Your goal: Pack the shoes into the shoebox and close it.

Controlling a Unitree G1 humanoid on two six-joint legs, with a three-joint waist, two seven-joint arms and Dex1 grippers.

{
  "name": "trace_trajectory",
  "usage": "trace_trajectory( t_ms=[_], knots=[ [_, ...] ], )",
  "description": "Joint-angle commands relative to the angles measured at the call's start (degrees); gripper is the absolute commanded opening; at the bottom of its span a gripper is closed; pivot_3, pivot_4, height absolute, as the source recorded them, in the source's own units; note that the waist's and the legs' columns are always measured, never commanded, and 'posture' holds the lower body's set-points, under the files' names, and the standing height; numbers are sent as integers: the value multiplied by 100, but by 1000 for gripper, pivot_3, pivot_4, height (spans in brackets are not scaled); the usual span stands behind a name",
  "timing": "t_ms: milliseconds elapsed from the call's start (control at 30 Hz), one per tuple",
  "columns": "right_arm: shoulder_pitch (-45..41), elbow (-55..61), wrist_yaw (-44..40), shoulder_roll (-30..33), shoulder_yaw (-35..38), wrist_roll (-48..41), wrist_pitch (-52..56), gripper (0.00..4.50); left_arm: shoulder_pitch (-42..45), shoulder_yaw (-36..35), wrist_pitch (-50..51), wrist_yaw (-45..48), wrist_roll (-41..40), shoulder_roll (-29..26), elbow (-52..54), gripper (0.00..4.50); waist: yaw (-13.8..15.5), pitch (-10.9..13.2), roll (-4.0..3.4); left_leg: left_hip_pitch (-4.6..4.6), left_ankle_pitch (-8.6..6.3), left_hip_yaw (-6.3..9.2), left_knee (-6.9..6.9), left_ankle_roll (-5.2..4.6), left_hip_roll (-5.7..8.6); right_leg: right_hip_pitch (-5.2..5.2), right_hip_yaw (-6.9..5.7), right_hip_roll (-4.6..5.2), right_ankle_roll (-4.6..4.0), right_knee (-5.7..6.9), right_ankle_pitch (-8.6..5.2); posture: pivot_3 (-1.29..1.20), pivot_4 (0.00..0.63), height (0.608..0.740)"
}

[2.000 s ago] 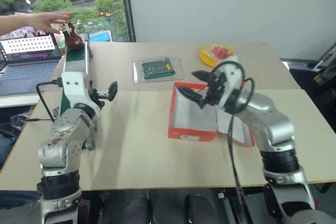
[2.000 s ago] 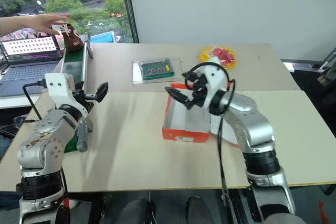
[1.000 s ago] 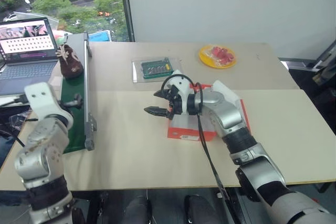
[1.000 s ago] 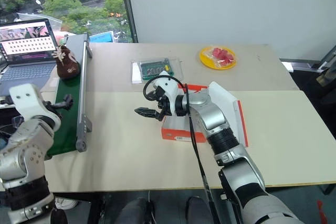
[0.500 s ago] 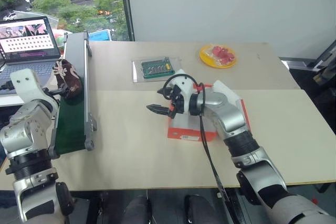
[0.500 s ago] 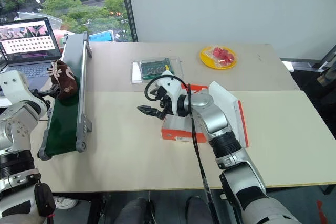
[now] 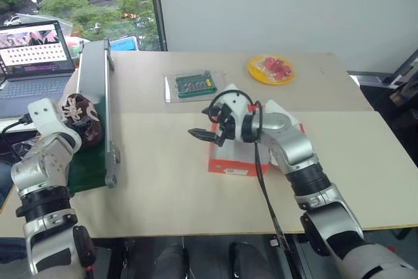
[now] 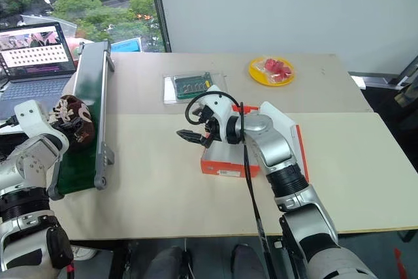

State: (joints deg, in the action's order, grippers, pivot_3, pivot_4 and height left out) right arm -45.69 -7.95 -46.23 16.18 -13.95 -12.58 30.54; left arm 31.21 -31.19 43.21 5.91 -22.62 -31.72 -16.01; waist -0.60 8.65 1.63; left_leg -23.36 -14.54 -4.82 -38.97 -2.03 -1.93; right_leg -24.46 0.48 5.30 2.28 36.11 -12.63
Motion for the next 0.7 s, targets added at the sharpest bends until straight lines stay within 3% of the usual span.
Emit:
trace_trajectory(
  t_ms=[33,133,200,400,700],
  knots=[
    [-83,348,-24,9,169,-124,58,4500,-12,-69,53,-68,-133,128,288,1590,18,0,0,5,0,2,-1,0,0,6,-1,3,0,-1,0,0,150,740],
    [-78,379,-16,6,162,-118,86,4500,4,-107,60,-138,-138,174,431,589,31,0,0,7,3,3,-2,0,1,8,-2,4,0,-3,0,0,150,740],
    [-79,388,-16,3,153,-111,95,4500,64,-97,55,-183,-111,160,503,223,37,0,0,7,4,6,-1,1,1,8,-3,4,-1,-3,0,0,150,740],
    [-152,424,22,-56,268,-224,238,4500,727,-248,188,-285,-713,520,1002,149,45,8,20,-14,3,10,-2,0,0,-1,-9,3,-2,-3,2,0,150,740],
    [-569,462,920,-726,1904,-1825,1854,4500,1666,591,1270,47,-1932,1498,1705,149,11,7,31,-46,29,17,-9,42,3,-19,-16,6,5,-8,7,0,150,740]
  ],
)
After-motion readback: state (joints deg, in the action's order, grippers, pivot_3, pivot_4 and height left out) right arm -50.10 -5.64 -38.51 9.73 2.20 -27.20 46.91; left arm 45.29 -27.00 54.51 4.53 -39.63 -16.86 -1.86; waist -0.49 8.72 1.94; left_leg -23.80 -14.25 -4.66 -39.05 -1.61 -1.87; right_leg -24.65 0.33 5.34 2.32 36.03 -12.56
